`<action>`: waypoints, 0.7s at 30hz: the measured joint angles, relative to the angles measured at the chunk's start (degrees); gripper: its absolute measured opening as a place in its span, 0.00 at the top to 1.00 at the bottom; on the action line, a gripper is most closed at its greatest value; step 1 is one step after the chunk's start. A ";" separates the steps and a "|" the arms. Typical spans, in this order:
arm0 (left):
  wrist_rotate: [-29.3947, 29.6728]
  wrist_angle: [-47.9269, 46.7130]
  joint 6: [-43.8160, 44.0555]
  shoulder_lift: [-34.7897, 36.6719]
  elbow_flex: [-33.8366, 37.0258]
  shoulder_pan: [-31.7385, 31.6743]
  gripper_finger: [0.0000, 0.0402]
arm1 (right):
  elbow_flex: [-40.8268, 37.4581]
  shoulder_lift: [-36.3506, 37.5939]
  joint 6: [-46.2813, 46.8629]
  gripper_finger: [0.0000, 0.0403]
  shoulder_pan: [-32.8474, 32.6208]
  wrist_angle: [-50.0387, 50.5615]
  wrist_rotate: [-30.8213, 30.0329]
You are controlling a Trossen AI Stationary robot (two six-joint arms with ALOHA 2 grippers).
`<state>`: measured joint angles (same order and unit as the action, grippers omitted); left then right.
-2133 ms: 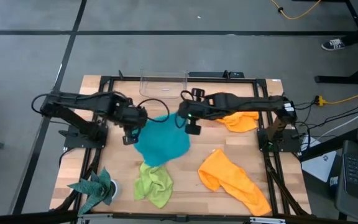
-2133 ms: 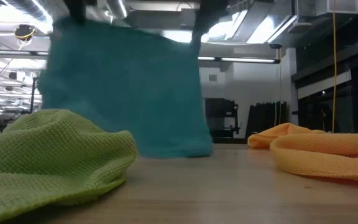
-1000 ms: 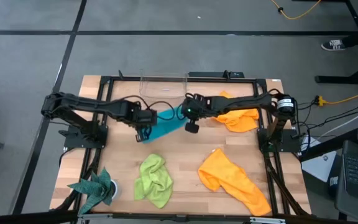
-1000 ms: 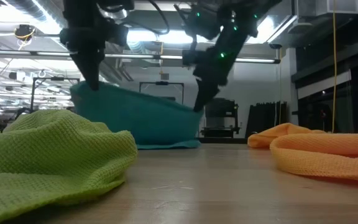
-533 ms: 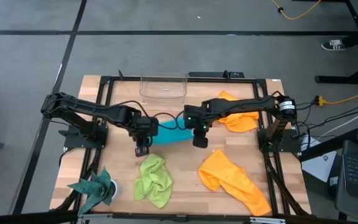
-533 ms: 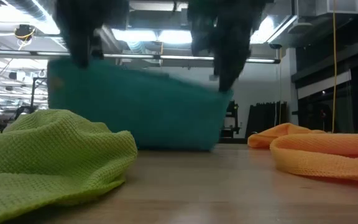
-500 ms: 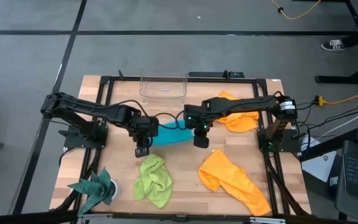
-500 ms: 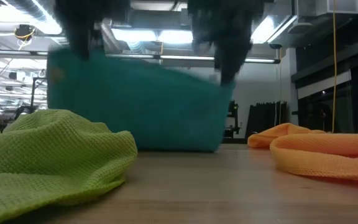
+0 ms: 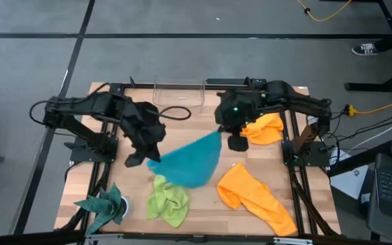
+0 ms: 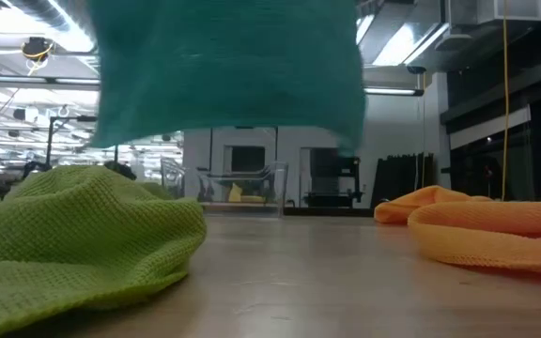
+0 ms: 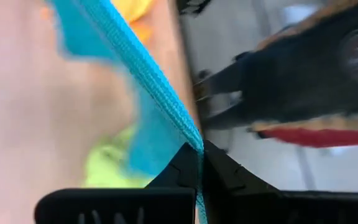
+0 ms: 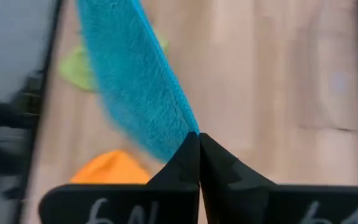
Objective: Fold microfiber towels
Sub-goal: Fold the blue microfiber cloth
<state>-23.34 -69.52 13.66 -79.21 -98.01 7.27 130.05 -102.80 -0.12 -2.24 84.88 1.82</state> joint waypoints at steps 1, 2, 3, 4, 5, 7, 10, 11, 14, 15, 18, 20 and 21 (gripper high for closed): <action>1.48 -1.26 -0.73 -0.06 0.86 -0.41 1.00 | -1.09 -0.13 -0.19 1.00 0.29 -0.50 -1.96; 3.02 -2.01 -1.02 -0.12 2.40 -0.88 1.00 | -2.73 -0.51 -0.16 1.00 0.64 -0.91 -3.62; 4.07 -2.09 -1.08 -0.12 4.67 -1.49 1.00 | -5.06 -0.90 -0.13 1.00 1.10 -1.66 -4.90; 4.56 -1.58 -1.00 -0.14 7.43 -2.25 1.00 | -7.89 -1.12 -0.12 1.00 1.63 -2.96 -5.57; 4.85 -0.62 -0.95 -0.20 10.58 -3.03 1.00 | -11.28 -1.34 -0.14 1.00 2.20 -4.99 -5.81; 7.44 1.37 -0.93 -0.25 17.31 -4.77 1.00 | -19.06 -1.60 -0.16 1.00 3.27 -12.01 -6.35; 14.30 3.51 -0.78 -0.31 26.71 -8.46 1.00 | -31.00 -1.68 -1.84 1.00 5.11 -27.57 -9.74; 17.84 3.74 -0.76 -0.31 29.21 -9.94 1.00 | -34.40 -1.68 -2.67 1.00 5.82 -32.61 -11.56; 27.82 3.72 -0.74 -0.31 34.30 -14.84 1.00 | -41.97 -1.68 -5.32 1.00 8.56 -44.25 -16.42; 30.52 3.70 -0.91 -0.31 35.25 -16.41 1.00 | -43.83 -1.68 -6.04 1.00 9.52 -47.07 -17.51; 34.92 5.69 -3.38 -0.27 36.77 -20.17 1.00 | -47.77 -1.68 -7.08 1.00 12.17 -52.89 -18.47; 35.29 7.17 -5.63 -0.27 37.22 -22.04 1.00 | -49.47 -1.68 -7.81 1.00 13.68 -56.13 -18.37; 35.65 8.10 -6.87 -0.27 37.23 -22.71 1.00 | -50.27 -1.68 -7.92 1.00 14.28 -57.66 -18.32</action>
<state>12.31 -61.42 6.80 -79.48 -60.77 -15.44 79.78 -104.49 -8.04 12.04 27.23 -16.50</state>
